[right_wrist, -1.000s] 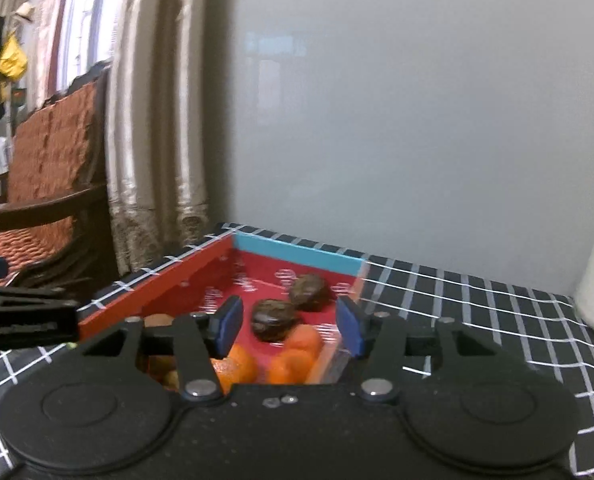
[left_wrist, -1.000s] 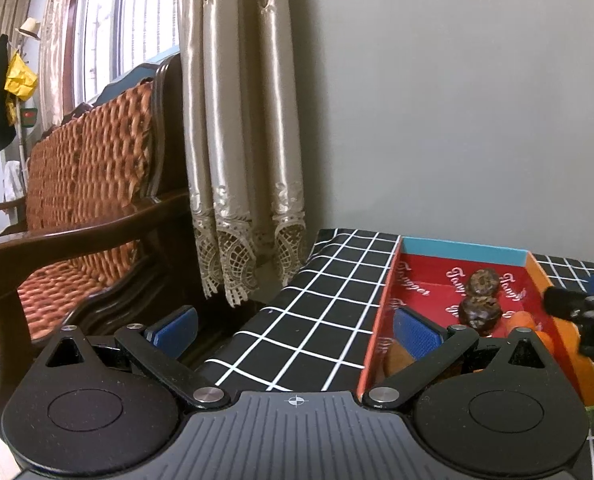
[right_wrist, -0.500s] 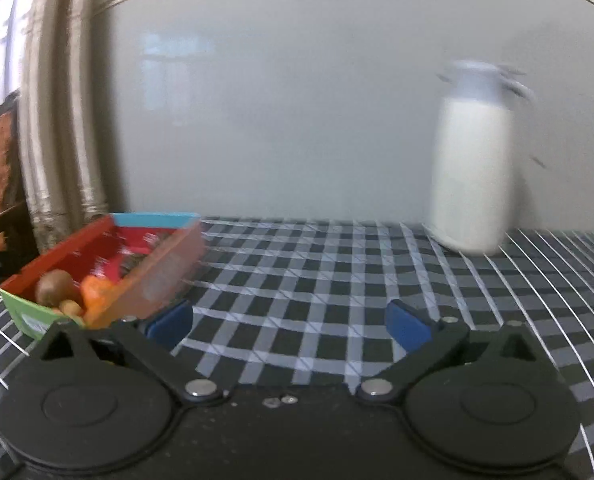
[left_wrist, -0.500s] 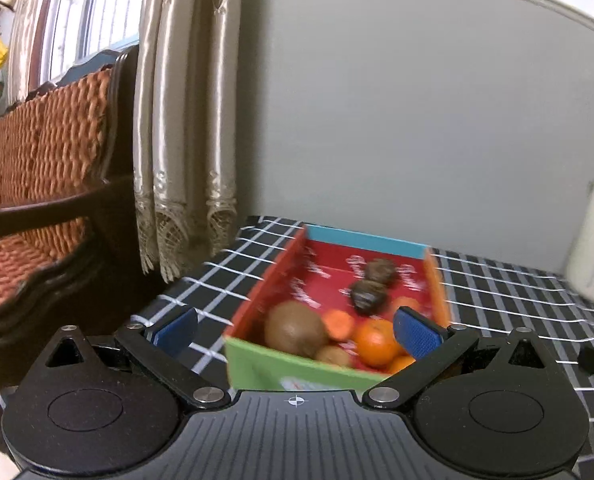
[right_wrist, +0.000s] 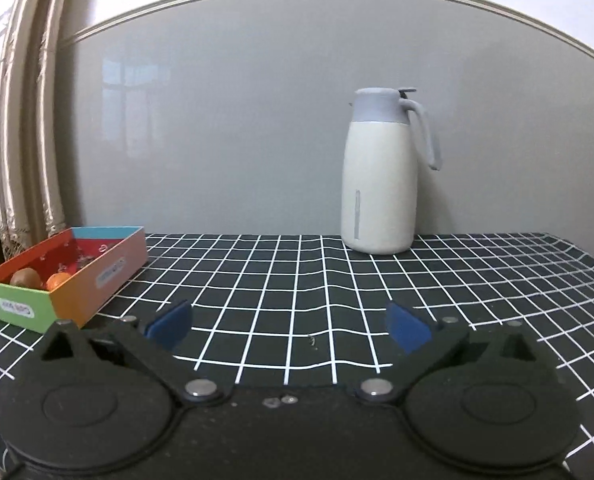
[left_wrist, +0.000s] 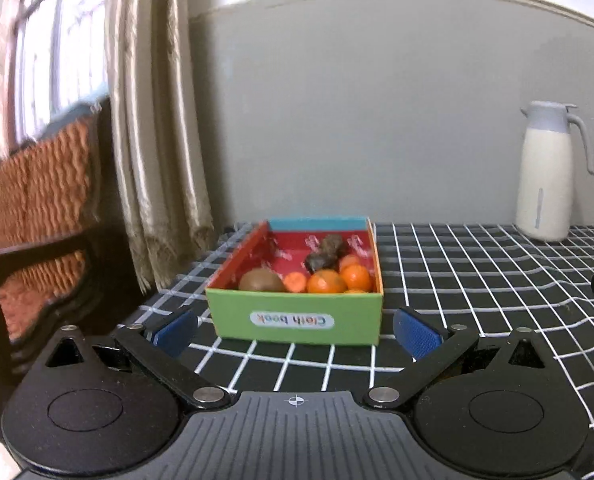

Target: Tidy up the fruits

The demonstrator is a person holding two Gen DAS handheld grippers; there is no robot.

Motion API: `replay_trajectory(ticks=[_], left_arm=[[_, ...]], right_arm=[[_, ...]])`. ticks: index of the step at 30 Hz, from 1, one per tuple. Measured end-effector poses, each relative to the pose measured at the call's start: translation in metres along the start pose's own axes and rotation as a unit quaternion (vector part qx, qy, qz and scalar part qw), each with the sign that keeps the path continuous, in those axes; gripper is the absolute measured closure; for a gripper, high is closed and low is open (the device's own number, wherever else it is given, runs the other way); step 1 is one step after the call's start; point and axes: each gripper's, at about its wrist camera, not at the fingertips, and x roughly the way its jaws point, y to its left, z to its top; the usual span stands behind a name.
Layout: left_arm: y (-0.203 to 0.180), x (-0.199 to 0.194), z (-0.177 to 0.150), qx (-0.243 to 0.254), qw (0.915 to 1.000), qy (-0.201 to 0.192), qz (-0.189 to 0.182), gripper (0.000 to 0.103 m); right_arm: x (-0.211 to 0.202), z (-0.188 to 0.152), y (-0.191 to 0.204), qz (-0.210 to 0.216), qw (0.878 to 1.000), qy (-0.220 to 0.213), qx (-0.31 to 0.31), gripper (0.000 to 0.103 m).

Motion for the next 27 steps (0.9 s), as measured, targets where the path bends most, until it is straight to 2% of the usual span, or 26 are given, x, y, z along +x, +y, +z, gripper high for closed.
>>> replay_trajectory(ticks=[2, 4, 6, 10, 15, 19, 27], left_arm=[[-0.001, -0.003, -0.008, -0.006, 0.9994, -0.034, -0.010, 0.000], [-0.006, 0.003, -0.007, 0.004, 0.9996, -0.024, -0.014, 0.000], [-0.012, 0.011, -0.006, 0.022, 0.9997, -0.004, 0.002, 0.000], [-0.002, 0.019, -0.005, -0.022, 0.9993, 0.029, -0.009, 0.000], [0.007, 0.020, -0.006, -0.060, 0.9976, 0.034, -0.009, 0.000], [0.009, 0.024, -0.008, -0.059, 0.9974, 0.040, -0.005, 0.000], [0.001, 0.014, -0.008, -0.036, 0.9990, 0.014, -0.021, 0.000]], right_arm=[[0.002, 0.000, 0.002, -0.005, 1.000, -0.005, -0.003, 0.000], [0.004, 0.000, 0.005, -0.003, 1.000, -0.001, -0.005, 0.000], [0.005, -0.002, 0.011, -0.002, 1.000, 0.003, -0.011, 0.000], [0.004, -0.005, 0.028, 0.010, 0.999, 0.000, -0.038, 0.000], [0.001, -0.008, 0.049, 0.035, 0.996, -0.004, -0.077, 0.000], [0.003, -0.009, 0.058, 0.049, 0.996, 0.003, -0.080, 0.000], [0.002, -0.004, 0.051, 0.060, 0.997, 0.001, -0.052, 0.000]])
